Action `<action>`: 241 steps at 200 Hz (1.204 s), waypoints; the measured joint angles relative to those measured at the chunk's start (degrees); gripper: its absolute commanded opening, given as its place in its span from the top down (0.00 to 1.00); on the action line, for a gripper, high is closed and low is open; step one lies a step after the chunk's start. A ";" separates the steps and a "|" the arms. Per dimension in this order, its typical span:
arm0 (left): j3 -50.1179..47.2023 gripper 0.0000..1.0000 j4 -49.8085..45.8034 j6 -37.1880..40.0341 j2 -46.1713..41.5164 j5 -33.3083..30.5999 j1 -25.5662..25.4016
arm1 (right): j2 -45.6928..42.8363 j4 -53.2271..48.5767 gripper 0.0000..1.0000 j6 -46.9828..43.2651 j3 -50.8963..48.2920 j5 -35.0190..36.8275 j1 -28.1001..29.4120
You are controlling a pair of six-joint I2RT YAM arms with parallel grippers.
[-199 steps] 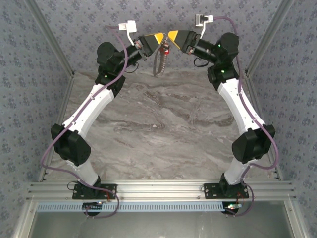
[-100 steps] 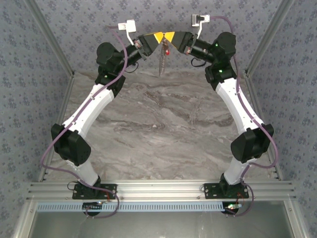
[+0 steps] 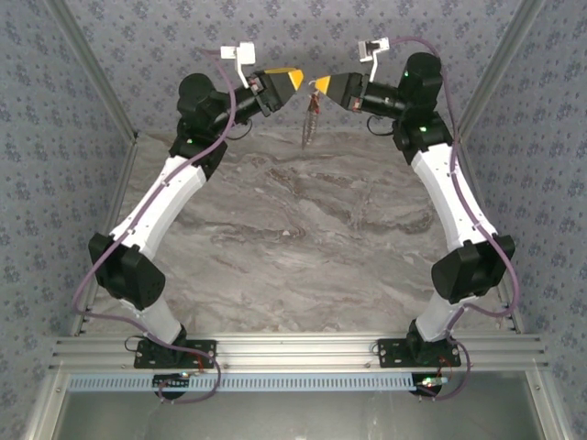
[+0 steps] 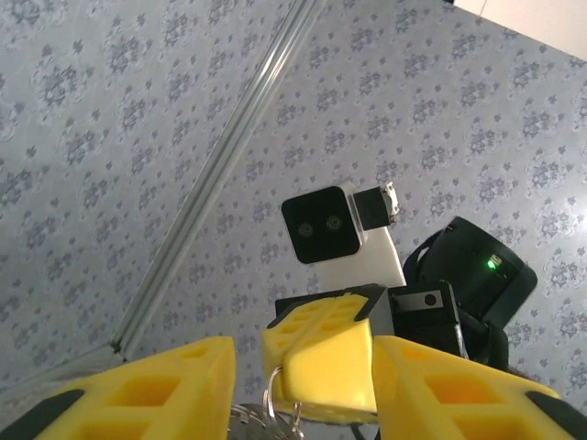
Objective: Put the keys on the keyring
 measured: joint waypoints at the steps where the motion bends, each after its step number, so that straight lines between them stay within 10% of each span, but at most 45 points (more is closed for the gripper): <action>1: 0.02 0.53 -0.17 0.13 -0.04 0.04 0.02 | -0.02 -0.39 1.00 -0.39 0.11 0.00 -0.02; 83: 9.18 0.58 -23.39 16.55 -0.63 9.73 0.48 | -2.93 -31.06 1.00 -29.03 7.45 0.17 -0.02; 241: 18.32 0.65 -39.12 23.87 5.40 18.53 -1.09 | -2.97 -24.09 1.00 -24.15 7.10 -5.16 0.94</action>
